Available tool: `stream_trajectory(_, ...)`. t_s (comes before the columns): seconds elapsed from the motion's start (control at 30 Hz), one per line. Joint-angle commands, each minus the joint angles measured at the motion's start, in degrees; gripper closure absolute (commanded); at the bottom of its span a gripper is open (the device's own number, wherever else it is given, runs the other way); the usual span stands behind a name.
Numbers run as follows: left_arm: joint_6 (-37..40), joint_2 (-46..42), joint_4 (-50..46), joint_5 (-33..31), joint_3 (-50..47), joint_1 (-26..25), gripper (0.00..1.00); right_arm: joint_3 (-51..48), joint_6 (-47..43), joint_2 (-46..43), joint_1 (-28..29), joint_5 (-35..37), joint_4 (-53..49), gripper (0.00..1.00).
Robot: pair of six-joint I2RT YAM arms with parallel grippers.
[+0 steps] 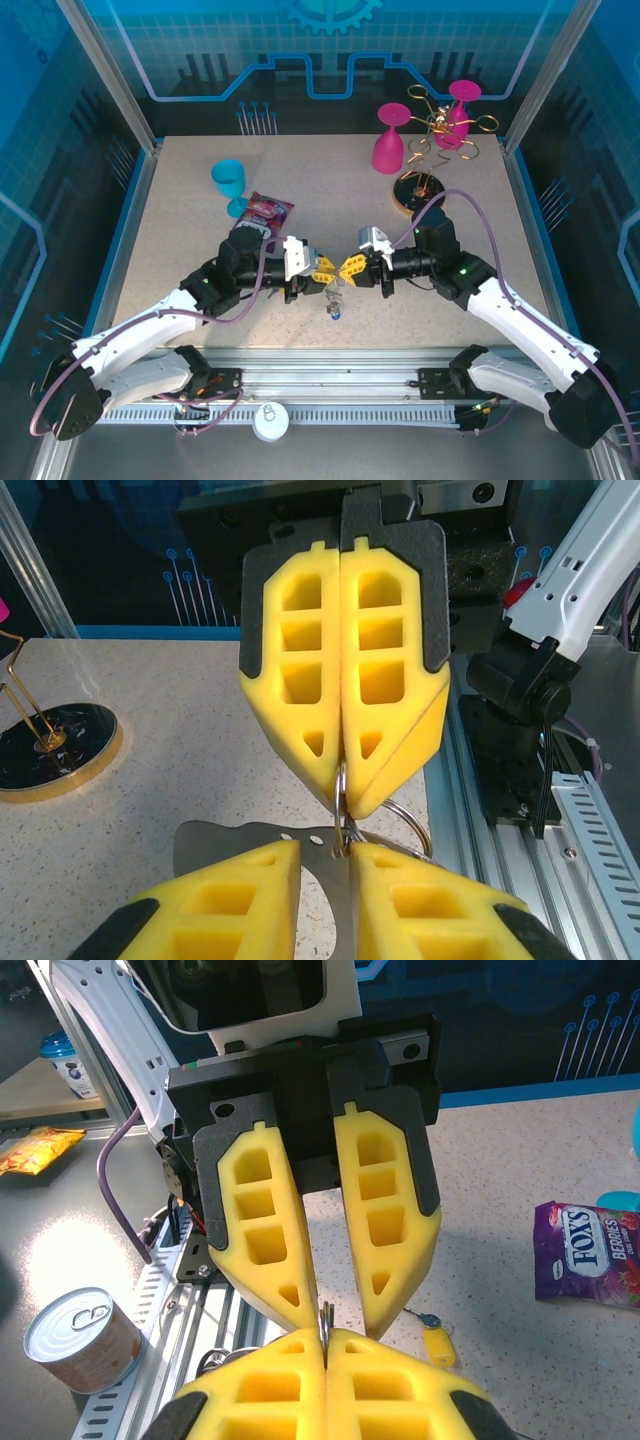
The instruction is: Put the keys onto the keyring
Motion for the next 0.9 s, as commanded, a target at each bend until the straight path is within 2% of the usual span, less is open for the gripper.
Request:
stream_trajectory(0.0, -1.24, 0.69, 3.21, 2.49, -0.86, 0.21, 0.8, 0.85, 0.8, 0.61, -0.31, -1.49, 3.15, 1.0)
stream_trajectory(0.17, -1.47, 1.07, 4.57, 2.51, -1.04, 0.22, 0.84, 1.11, 1.67, 1.83, 0.35, -1.43, 4.74, 1.0)
stream_trajectory(0.3, -1.32, 1.07, 5.18, 1.78, -1.28, 0.15, 0.93, 1.21, 1.73, 2.29, 0.62, -1.49, 4.72, 1.0)
stream_trajectory(0.37, -1.02, 0.75, 5.37, 0.5, -1.56, 0.19, 1.0, 1.35, 0.42, 2.16, 0.63, -0.77, 3.0, 1.0)
stream_trajectory(0.43, -0.49, 0.0, 5.6, -1.3, -1.99, 0.21, 1.0, 1.36, -1.84, 1.66, 0.63, 1.78, 0.31, 1.0)
stream_trajectory(0.5, 0.11, -0.83, 4.98, -3.55, -2.24, 0.17, 1.0, 1.46, -4.46, 0.72, 0.57, 6.97, -2.92, 0.77)
stream_trajectory(0.6, 2.73, -1.57, -0.85, -6.4, -0.76, 0.18, 1.0, 2.18, -10.01, -0.96, -0.01, 15.58, -8.96, 0.7)
stream_trajectory(0.67, 5.75, -1.17, -7.99, -7.95, 1.61, 0.19, 1.0, 3.48, -14.54, -1.61, -0.06, 20.55, -13.66, 0.71)
stream_trajectory(0.87, 15.14, 3.06, -28.01, -15.11, 11.08, -0.67, 1.0, 7.28, -19.85, -1.61, 0.54, 25.29, -20.4, 0.73)
